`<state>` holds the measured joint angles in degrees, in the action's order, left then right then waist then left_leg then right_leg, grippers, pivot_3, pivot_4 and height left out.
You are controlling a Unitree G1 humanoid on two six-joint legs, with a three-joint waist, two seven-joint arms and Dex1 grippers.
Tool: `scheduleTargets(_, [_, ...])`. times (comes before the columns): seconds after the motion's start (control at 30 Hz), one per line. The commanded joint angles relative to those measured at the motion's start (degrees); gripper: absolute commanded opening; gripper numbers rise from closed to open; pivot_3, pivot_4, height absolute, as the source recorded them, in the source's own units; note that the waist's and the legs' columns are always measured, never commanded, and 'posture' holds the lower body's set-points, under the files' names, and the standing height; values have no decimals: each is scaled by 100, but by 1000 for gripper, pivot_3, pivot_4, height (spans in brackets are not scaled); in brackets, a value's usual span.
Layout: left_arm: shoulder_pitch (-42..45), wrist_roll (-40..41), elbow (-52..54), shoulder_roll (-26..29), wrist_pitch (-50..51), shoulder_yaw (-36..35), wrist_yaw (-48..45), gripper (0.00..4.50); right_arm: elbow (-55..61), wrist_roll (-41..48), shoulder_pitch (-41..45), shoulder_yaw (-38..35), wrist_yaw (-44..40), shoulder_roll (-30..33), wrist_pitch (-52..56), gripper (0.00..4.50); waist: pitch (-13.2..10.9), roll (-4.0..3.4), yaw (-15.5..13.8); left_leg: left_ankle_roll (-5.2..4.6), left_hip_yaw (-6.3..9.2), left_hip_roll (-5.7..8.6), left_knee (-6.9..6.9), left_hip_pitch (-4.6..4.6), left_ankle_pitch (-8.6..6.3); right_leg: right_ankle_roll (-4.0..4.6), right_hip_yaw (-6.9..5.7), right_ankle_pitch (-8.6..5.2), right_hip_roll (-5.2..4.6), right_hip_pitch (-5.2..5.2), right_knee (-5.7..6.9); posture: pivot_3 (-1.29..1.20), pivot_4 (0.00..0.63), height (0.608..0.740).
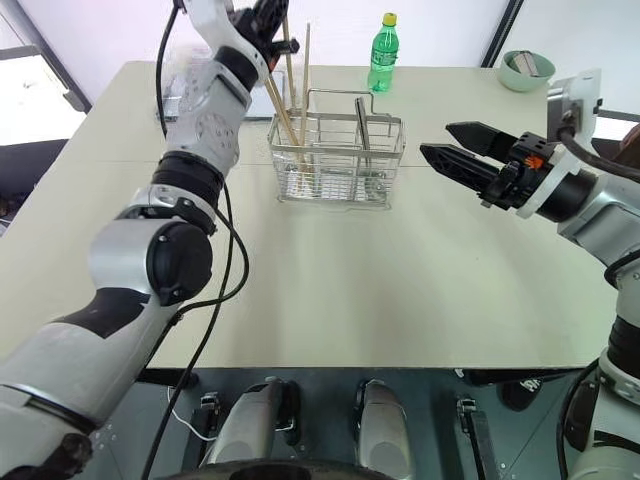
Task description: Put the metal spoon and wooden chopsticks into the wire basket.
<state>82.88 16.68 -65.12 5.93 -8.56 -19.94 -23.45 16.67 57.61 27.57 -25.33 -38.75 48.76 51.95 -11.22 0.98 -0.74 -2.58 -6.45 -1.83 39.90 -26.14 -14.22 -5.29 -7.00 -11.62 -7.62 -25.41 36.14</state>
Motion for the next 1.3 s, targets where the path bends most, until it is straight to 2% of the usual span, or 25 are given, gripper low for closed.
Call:
scheduleTargets(0.03, [-64,-104,415,-101,-321,186,24,65,226,169,4,-255,79,136,9,3412,0,0,-17,-4,3,0,4,-4,-2,0,-2,0,0,0,0,0,150,707])
scheduleTargets(0.4, [-814,-277,1079,-370,-348,551,213,65,100,185,176,-117,92,182,-18,3412,0,0,-3,-12,8,2,15,-14,-7,-5,-4,3,-2,-2,-1,0,150,707])
scheduleTargets(0.53, [-881,-217,1333,-318,-239,587,255,1551,63,140,184,-54,67,134,-71,3412,0,0,-9,-12,9,2,15,-15,-7,-5,-4,3,-2,-2,-2,0,150,707])
scheduleTargets(0.7, [-939,-165,1634,-291,-13,593,258,4194,-14,84,216,29,-1,137,-138,3412,0,0,-8,-13,9,2,15,-15,-7,-5,-4,3,-2,-1,-2,0,150,707])
scheduleTargets(0.73, [-956,-148,1705,-281,50,587,265,4439,-28,73,223,40,-13,142,-153,3412,0,0,-7,-13,9,2,15,-15,-7,-5,-4,3,-2,-1,-2,0,150,707])
scheduleTargets(0.93, [-1123,-62,2674,-8,804,635,275,4439,-115,-41,246,121,-119,161,-250,3412,0,-1,1,-13,9,2,15,-15,-7,-5,-4,3,-1,-2,-1,0,150,707])
scheduleTargets(1.03, [-1116,-24,3306,450,1629,675,247,4439,-228,-163,290,197,-230,167,-353,3412,0,-1,4,-12,9,1,15,-15,-7,-5,-4,3,0,-2,0,0,150,707])
scheduleTargets(1.13, [-1052,16,3776,1282,2879,824,-160,4439,-477,-460,369,361,-497,249,-569,3412,2,-4,22,-11,9,0,13,-13,-6,-5,-3,3,3,-2,1,0,150,707])
scheduleTargets(1.23, [-1191,173,4372,2403,3967,1221,-1390,4439,-877,-754,573,535,-829,362,-796,3412,1,-8,40,-7,6,0,12,-13,-4,-5,-3,3,5,-6,3,0,150,707])
scheduleTargets(1.3, [-1432,199,4859,3187,4235,1544,-2358,4439,-1166,-956,705,647,-1078,448,-948,3412,-1,-10,51,27,5,0,10,-15,16,-5,-3,2,5,-8,0,0,150,707])
